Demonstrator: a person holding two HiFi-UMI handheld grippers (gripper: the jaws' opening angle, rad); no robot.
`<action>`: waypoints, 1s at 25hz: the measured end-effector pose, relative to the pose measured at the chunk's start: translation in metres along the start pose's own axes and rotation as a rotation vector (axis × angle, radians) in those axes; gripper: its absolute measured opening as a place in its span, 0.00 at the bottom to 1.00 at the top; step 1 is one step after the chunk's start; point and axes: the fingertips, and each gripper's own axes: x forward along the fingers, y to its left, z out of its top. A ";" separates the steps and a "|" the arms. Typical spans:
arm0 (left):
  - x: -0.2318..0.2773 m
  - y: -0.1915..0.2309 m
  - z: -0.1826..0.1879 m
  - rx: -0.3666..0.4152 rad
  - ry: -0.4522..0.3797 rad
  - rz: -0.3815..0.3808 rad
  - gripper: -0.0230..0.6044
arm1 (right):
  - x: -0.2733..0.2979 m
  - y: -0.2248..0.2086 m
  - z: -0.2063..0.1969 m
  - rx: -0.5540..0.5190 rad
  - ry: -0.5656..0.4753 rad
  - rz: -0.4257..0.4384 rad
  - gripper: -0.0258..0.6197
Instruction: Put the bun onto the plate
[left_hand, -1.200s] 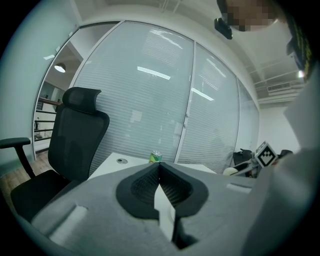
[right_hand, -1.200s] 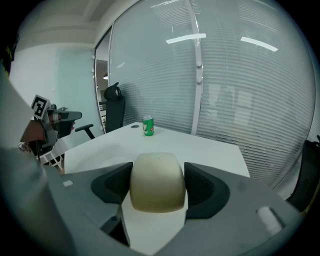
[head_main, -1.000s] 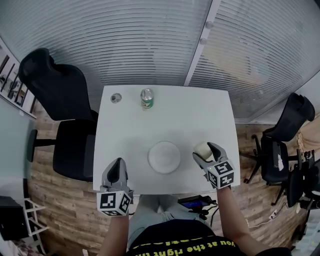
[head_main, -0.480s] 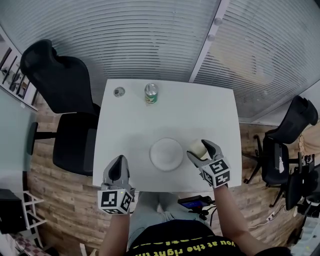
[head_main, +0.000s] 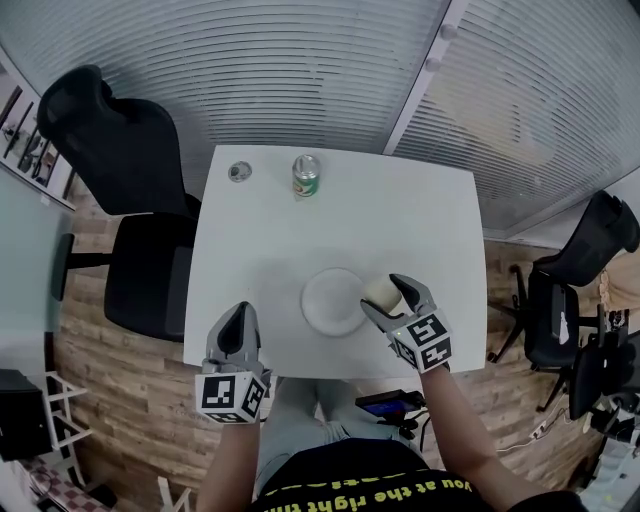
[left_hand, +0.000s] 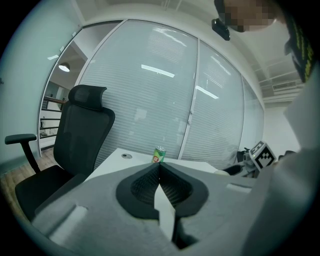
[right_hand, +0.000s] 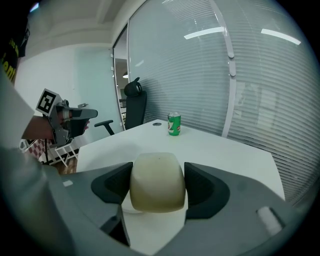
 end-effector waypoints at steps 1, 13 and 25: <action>0.001 0.000 -0.001 0.001 0.003 -0.001 0.04 | 0.002 0.002 0.000 -0.001 0.001 0.006 0.55; 0.010 0.000 -0.020 -0.006 0.047 -0.012 0.04 | 0.025 0.016 0.001 -0.005 0.006 0.052 0.55; 0.014 0.002 -0.030 -0.013 0.070 -0.010 0.04 | 0.044 0.029 -0.005 -0.020 0.030 0.094 0.55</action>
